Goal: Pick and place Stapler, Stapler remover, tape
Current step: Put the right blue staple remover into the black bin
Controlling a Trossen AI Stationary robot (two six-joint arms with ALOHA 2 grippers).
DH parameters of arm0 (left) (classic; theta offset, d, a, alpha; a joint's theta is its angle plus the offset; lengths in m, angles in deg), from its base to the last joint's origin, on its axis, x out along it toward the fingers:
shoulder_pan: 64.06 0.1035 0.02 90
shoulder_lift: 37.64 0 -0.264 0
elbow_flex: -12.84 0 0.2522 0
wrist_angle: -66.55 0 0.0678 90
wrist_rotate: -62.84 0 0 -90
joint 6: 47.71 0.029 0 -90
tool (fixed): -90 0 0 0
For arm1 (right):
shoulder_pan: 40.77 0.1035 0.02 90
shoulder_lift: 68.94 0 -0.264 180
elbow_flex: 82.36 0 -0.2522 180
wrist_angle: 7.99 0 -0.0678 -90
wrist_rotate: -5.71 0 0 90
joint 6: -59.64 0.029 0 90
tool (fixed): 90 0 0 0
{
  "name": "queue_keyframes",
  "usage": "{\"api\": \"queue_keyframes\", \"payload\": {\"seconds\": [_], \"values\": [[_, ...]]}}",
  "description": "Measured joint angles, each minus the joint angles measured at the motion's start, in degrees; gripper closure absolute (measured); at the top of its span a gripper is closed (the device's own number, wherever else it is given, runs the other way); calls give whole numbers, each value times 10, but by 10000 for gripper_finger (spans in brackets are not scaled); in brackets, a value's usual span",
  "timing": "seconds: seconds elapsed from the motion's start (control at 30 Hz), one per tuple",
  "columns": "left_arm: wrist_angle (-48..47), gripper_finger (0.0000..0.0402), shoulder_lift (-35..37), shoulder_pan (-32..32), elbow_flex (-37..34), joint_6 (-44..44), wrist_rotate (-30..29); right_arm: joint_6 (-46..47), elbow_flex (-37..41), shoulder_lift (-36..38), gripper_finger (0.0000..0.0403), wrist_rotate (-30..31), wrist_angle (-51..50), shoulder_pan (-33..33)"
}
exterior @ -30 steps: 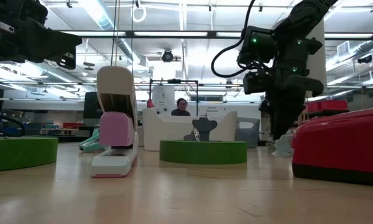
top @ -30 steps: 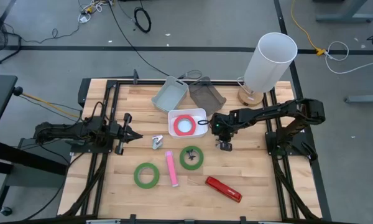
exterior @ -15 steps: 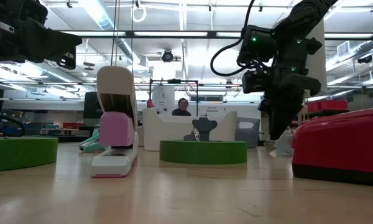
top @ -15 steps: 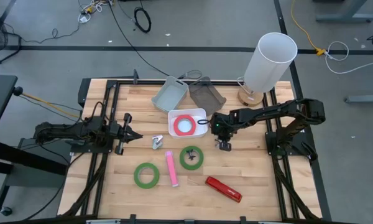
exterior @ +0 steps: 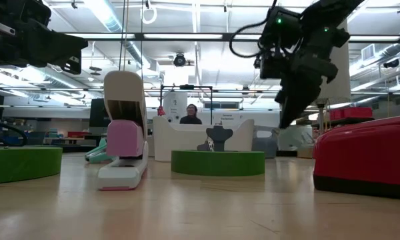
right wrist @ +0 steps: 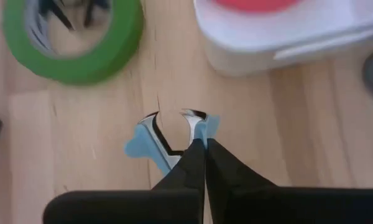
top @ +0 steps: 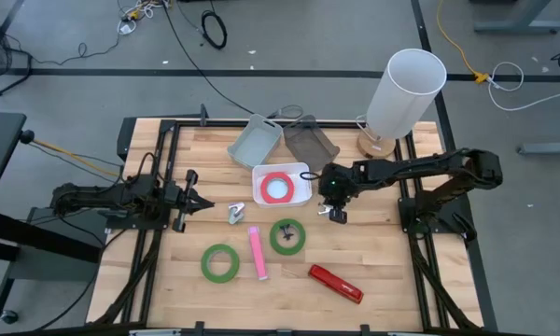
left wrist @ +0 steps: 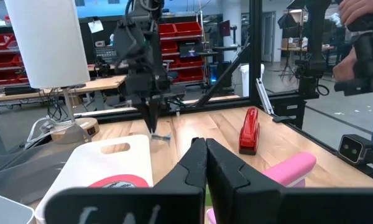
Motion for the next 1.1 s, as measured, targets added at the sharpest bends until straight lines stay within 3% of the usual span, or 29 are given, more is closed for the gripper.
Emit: {"api": "queue_keyframes", "payload": {"seconds": [0.3, 0.67, 1.1], "values": [[0, 394, 0, 0, 0, 0, 0, 17, 0, 49, 401, 1, 90, 0], [0, 394, 0, 0, 0, 0, 0, 12, -16, 53, 401, 0, 205, -42], [0, 394, 0, 0, 0, 0, 0, 11, -17, 53, 401, 123, 234, -124]]}}
